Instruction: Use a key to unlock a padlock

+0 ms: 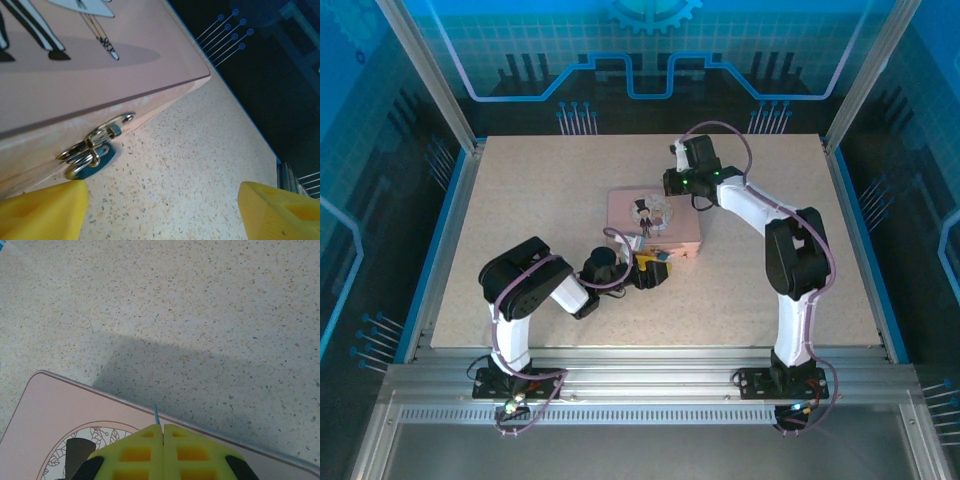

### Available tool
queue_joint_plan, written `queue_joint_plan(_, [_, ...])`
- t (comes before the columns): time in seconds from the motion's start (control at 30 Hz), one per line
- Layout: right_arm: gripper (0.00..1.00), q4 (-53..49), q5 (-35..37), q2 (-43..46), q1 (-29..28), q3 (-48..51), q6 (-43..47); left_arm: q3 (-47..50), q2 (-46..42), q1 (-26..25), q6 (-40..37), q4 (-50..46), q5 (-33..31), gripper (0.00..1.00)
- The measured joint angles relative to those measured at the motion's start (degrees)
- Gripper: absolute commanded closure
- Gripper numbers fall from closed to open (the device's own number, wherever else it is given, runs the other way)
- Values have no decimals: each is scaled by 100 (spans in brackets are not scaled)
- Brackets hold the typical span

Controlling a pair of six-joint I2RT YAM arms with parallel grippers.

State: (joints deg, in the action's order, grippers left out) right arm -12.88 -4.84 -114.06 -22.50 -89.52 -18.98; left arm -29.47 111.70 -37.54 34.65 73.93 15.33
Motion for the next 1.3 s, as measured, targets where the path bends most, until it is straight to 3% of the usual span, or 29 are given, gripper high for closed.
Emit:
queue_joint_plan(0.33, [100,48,15,212,0,120,24,0,87,0,149,289,-4,23])
queue_joint_plan(0.5, [100,48,39,247,0,190,46,140,0,0,140,269,-249,14])
queue_joint_plan(0.77, [100,22,186,251,0,179,109,411,-649,0,-33,-479,-872,7])
queue_joint_plan(1.03, [100,4,190,249,0,87,109,103,-664,-175,-293,-1215,-1266,6])
queue_joint_plan(1.3, [100,2,232,122,0,44,109,-223,-389,-282,-354,-1283,-1344,6])
